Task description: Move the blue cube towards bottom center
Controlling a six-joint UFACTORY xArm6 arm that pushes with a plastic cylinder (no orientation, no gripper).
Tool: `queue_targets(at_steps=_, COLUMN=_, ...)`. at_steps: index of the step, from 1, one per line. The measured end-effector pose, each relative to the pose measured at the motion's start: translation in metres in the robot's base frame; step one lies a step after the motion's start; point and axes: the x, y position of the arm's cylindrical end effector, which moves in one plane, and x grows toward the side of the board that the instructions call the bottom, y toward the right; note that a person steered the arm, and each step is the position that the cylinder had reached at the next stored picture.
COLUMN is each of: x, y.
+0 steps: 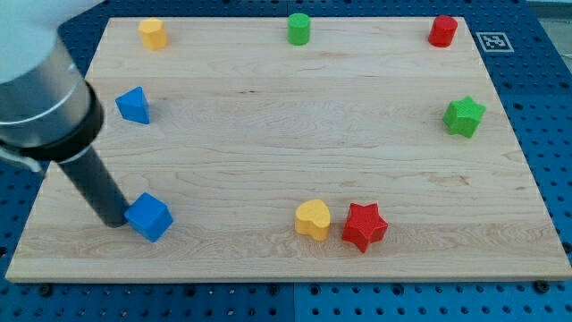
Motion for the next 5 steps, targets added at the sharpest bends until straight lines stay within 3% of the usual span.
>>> queue_targets(at_steps=2, x=0.002, y=0.050)
queue_targets(at_steps=3, x=0.028, y=0.020)
queue_targets(at_steps=5, x=0.040, y=0.037)
